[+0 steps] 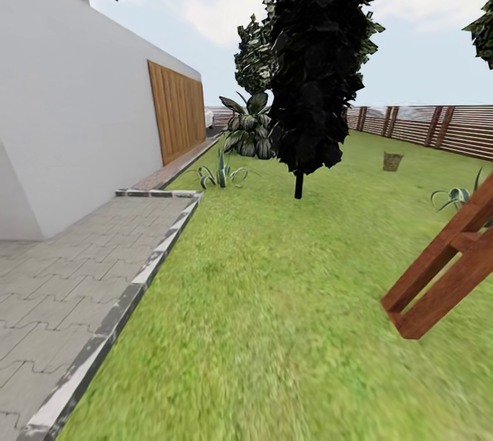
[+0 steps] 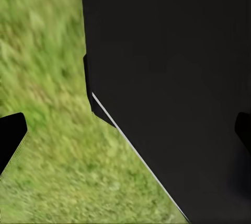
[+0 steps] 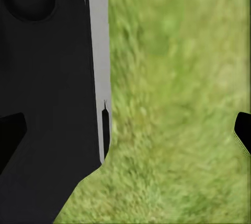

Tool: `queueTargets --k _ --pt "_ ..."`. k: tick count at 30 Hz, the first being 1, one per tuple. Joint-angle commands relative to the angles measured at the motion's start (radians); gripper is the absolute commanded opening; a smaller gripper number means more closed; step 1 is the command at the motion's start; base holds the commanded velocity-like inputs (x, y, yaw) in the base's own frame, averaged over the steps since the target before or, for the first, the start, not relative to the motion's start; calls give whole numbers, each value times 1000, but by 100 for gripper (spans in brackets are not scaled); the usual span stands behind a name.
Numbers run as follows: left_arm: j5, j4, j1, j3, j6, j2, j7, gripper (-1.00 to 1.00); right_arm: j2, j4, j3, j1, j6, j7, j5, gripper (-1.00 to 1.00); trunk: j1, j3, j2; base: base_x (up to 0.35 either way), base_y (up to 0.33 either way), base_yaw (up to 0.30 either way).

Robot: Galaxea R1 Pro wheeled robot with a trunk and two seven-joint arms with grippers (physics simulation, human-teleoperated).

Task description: Take the three Easter eggs out of the wicker basket on the lawn in the garden, then place them on the lawn next to a single tree (choose any tree) so that all three eggs are next to the same tree and none are left in the basket.

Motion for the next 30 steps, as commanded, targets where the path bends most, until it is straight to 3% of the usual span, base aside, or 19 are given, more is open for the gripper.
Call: queueTargets --k 1,30 --pt "0 -2 1 0 0 0 -1 100 0 0 0 0 0 0 0 100 1 -1 0 345 0 0" --pt "0 -2 1 0 0 -5 -1 100 0 0 -2 0 -1 0 0 100 1 -1 0 345 0 0"
